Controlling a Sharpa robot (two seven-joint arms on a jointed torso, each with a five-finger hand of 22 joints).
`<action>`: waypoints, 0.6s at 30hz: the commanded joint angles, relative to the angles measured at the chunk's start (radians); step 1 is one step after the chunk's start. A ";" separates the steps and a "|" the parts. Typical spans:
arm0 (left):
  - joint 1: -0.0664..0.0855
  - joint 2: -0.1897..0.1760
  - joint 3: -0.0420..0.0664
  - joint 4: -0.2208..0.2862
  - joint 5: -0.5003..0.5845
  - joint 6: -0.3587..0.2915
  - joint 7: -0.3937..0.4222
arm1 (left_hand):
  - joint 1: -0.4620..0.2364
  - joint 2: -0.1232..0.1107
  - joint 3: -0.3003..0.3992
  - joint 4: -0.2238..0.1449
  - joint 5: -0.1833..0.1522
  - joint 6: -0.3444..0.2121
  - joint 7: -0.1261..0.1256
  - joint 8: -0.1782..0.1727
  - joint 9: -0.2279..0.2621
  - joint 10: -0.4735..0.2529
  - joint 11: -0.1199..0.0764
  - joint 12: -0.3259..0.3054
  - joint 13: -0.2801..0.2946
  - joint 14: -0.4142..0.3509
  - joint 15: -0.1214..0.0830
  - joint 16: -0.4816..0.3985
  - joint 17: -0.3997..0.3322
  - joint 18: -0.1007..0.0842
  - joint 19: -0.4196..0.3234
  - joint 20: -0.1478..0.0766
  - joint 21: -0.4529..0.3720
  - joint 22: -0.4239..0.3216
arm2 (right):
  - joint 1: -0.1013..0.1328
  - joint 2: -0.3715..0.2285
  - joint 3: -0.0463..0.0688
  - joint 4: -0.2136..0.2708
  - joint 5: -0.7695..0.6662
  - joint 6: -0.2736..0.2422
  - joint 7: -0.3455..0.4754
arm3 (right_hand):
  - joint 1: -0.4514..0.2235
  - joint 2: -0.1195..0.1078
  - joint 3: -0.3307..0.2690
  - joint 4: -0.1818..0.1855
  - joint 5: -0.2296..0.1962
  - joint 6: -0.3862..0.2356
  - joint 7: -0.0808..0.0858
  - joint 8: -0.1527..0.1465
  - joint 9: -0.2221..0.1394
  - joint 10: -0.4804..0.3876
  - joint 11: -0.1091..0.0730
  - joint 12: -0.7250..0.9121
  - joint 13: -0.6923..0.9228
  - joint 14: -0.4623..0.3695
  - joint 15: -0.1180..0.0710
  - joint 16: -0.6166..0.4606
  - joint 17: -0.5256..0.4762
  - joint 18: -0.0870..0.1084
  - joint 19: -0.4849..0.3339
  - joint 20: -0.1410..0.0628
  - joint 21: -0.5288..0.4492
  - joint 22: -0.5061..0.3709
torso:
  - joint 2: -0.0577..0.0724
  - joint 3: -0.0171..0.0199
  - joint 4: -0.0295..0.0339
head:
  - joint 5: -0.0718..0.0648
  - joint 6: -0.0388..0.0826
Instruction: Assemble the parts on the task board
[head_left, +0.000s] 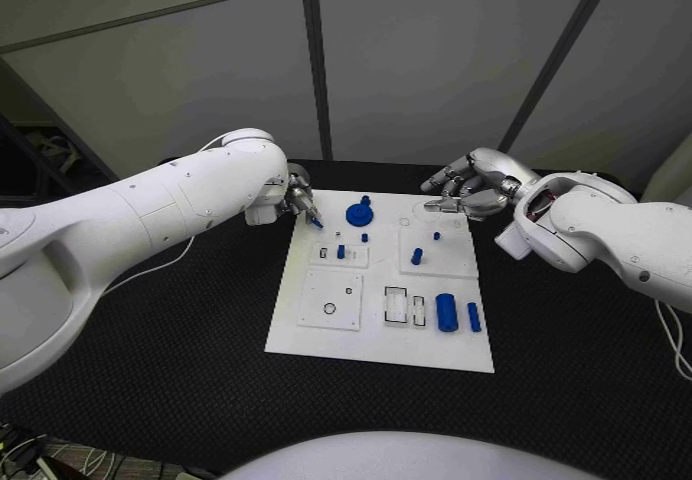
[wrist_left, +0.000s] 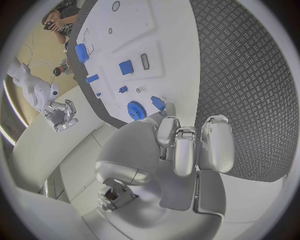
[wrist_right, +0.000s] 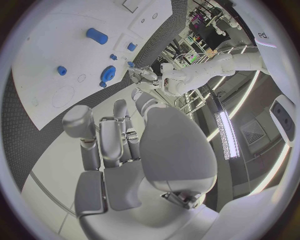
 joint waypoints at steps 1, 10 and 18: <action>0.001 -0.015 0.001 0.025 -0.001 -0.039 0.047 | -0.019 -0.004 0.068 -0.055 -0.001 -0.006 -0.001 0.000 -0.002 0.001 0.004 0.003 0.026 0.107 0.007 0.006 0.263 0.000 0.003 0.006 0.004 0.096 | 0.002 -0.001 0.001 0.002 -0.002 0.005 0.005 | -0.004 0.002 0.004 0.005 0.007 -0.007 0.001 -0.001 -0.001 -0.006 0.001 -0.002 0.000 0.014 0.002 -0.004 0.022 0.000 -0.005 -0.002 -0.001 0.001 | 0.000 0.0002 0.0003 | 0.001 -0.001; 0.001 -0.043 0.001 0.077 -0.001 -0.102 0.079 | -0.040 -0.012 0.098 -0.074 -0.002 -0.004 -0.001 0.001 0.001 0.003 0.004 0.004 0.026 0.107 0.007 0.006 0.263 -0.001 0.006 0.007 0.009 0.102 | 0.002 -0.003 0.001 0.003 -0.002 0.005 0.006 | -0.004 0.002 0.004 0.005 0.007 -0.007 0.001 -0.001 -0.001 -0.006 0.001 -0.002 0.000 0.014 0.002 -0.004 0.022 0.000 -0.005 -0.002 -0.001 0.001 | 0.000 -0.0001 -0.0008 | 0.008 0.003; 0.001 -0.047 0.001 0.079 -0.001 -0.110 0.079 | -0.052 -0.014 0.106 -0.075 -0.004 -0.004 -0.001 0.002 0.002 0.003 0.005 0.002 0.024 0.107 0.007 0.006 0.263 -0.001 0.006 0.007 0.007 0.101 | 0.002 -0.006 0.001 0.005 -0.002 0.004 0.005 | -0.004 0.002 0.004 0.005 0.007 -0.007 0.001 -0.001 -0.001 -0.006 0.001 -0.002 0.000 0.014 0.002 -0.004 0.022 0.000 -0.005 -0.002 -0.001 0.001 | 0.000 0.0009 -0.0018 | 0.006 0.005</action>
